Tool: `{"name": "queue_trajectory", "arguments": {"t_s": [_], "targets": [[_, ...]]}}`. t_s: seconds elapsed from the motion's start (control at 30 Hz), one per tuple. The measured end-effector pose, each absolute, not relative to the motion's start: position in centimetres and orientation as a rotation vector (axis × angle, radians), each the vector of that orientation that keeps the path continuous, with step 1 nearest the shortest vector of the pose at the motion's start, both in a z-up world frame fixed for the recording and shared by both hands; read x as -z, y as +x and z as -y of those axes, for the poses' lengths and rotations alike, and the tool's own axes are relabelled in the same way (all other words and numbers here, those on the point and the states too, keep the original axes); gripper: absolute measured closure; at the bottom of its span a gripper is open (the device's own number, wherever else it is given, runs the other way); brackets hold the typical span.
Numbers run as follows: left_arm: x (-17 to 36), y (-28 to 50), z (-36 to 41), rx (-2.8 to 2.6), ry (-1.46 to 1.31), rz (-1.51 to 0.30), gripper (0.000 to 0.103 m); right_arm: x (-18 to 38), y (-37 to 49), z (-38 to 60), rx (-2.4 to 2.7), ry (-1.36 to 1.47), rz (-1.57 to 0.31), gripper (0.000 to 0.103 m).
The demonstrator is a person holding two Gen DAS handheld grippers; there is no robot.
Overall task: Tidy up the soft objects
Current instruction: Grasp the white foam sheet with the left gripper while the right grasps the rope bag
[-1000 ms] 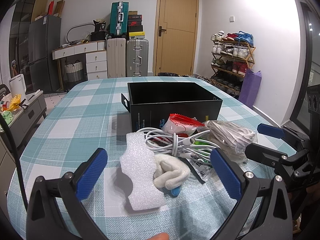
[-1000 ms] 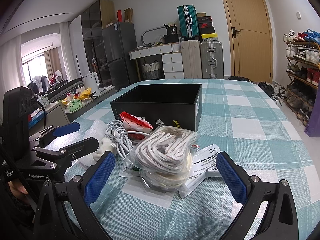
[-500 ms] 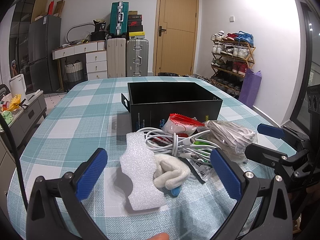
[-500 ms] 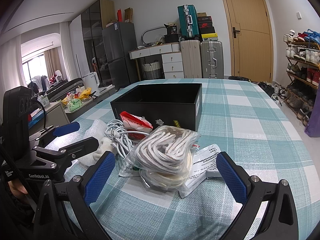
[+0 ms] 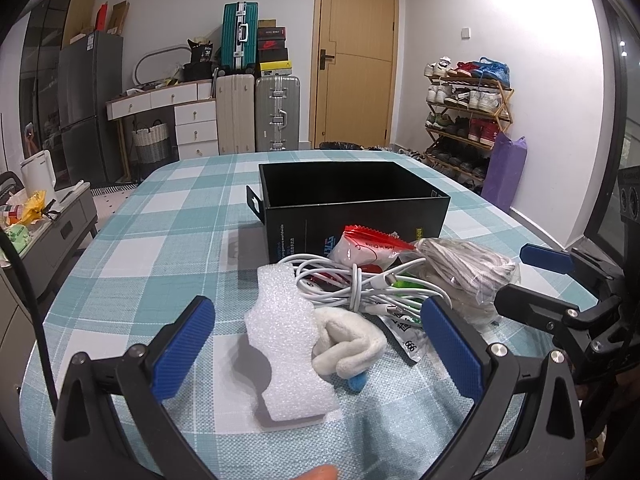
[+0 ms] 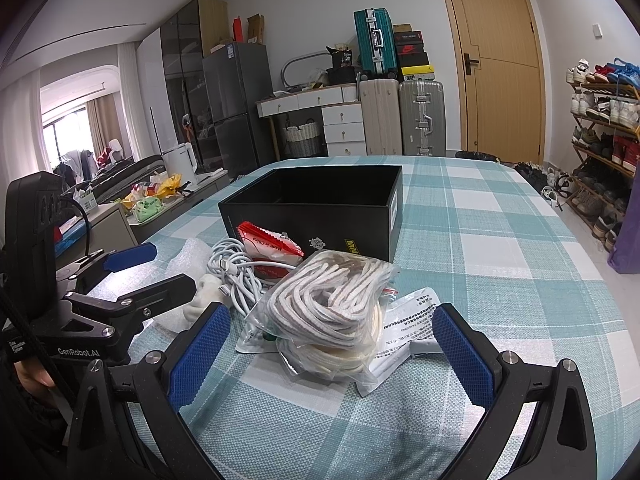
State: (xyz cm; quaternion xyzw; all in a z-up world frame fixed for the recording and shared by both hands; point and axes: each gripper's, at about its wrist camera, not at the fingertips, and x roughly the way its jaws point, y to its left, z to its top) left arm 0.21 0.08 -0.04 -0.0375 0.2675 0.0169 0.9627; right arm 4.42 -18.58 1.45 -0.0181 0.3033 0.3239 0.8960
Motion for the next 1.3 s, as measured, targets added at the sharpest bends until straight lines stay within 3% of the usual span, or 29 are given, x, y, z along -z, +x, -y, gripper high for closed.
{"name": "queue_trajectory", "arguments": {"t_s": [1.3], "targets": [[1.1, 1.6, -4.2, -0.048, -0.169, -0.673, 0.003, -1.7, 6.5, 16.5, -0.62, -0.101, -0.743, 0.0]]}}
